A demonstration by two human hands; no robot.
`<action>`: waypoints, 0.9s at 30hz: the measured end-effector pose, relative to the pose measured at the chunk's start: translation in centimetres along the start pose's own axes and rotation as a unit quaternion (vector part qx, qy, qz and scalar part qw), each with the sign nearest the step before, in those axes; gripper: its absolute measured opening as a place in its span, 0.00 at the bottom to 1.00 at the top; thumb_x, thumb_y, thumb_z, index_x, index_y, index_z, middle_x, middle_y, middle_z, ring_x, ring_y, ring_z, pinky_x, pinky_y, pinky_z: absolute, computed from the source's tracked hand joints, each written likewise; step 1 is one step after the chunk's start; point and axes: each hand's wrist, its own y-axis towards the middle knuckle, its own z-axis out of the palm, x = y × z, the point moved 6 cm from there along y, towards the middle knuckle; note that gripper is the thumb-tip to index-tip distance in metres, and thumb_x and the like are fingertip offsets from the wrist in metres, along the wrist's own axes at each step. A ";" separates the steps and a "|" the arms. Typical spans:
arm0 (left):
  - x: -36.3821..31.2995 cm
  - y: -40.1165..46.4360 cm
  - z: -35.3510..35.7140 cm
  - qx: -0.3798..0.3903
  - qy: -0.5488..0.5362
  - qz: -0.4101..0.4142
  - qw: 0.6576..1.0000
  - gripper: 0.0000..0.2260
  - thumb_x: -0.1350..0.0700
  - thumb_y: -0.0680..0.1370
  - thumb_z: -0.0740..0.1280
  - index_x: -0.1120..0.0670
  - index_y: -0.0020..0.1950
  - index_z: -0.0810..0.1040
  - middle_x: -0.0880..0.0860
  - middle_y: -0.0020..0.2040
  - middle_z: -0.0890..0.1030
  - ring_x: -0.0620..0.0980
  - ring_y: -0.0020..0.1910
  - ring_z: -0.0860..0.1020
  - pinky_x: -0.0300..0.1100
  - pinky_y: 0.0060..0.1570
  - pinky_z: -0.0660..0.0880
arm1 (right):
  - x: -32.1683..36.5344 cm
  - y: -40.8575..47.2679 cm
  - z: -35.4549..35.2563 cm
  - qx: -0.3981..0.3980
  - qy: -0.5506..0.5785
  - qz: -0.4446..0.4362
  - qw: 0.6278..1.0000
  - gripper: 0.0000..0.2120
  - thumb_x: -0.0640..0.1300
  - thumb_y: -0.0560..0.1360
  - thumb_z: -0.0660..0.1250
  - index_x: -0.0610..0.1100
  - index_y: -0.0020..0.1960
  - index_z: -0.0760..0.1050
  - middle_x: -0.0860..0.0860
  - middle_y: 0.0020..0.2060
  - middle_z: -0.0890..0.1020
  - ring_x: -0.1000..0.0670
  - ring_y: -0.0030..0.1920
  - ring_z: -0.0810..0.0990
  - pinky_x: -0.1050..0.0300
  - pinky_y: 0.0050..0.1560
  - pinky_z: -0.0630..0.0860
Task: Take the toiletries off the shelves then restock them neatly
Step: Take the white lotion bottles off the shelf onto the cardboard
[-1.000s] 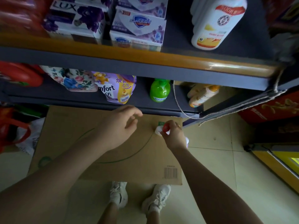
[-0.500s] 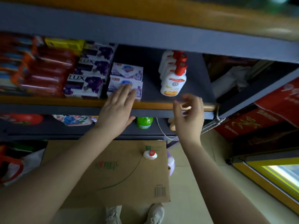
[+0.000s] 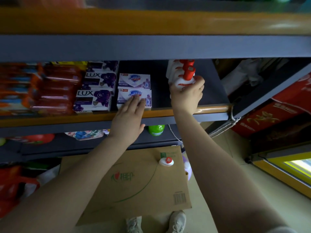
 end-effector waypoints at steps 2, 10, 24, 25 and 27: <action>0.0 0.0 0.1 0.008 -0.009 -0.001 1.000 0.33 0.52 0.77 0.65 0.56 0.76 0.51 0.56 0.77 0.50 0.55 0.76 0.49 0.45 0.73 0.47 | -0.1 -0.2 -0.2 -0.002 0.010 0.002 1.000 0.25 0.43 0.66 0.69 0.39 0.59 0.65 0.44 0.57 0.72 0.40 0.56 0.70 0.58 0.46 0.61; -3.0 -1.1 -4.9 -0.087 -0.289 0.010 0.953 0.25 0.55 0.74 0.69 0.57 0.70 0.68 0.54 0.70 0.68 0.49 0.68 0.67 0.27 0.61 0.58 | 0.7 -3.6 -4.2 0.077 0.159 -0.021 0.984 0.10 0.43 0.71 0.71 0.43 0.48 0.72 0.52 0.39 0.78 0.56 0.40 0.77 0.66 0.42 0.74; -8.1 -5.4 -4.4 0.092 -0.507 -0.081 0.853 0.17 0.58 0.71 0.73 0.49 0.56 0.71 0.44 0.46 0.80 0.35 0.41 0.78 0.31 0.40 0.76 | -0.6 -8.6 -10.0 0.305 0.460 0.177 0.815 0.09 0.42 0.73 0.63 0.41 0.52 0.73 0.46 0.43 0.79 0.46 0.45 0.78 0.49 0.50 0.76; -8.4 -5.8 -4.2 0.096 -0.511 -0.092 0.849 0.17 0.58 0.71 0.72 0.49 0.55 0.71 0.43 0.46 0.79 0.34 0.40 0.78 0.29 0.39 0.75 | -0.8 -8.5 -10.5 0.311 0.465 0.180 0.809 0.08 0.42 0.74 0.61 0.41 0.52 0.73 0.46 0.43 0.80 0.46 0.47 0.78 0.48 0.51 0.76; -8.9 -6.5 -3.7 0.120 -0.565 -0.125 0.807 0.14 0.58 0.72 0.71 0.48 0.55 0.71 0.45 0.48 0.80 0.38 0.43 0.79 0.32 0.41 0.76 | -1.1 -8.4 -11.6 0.325 0.463 0.173 0.806 0.09 0.39 0.77 0.58 0.40 0.53 0.74 0.46 0.45 0.81 0.46 0.48 0.79 0.48 0.55 0.75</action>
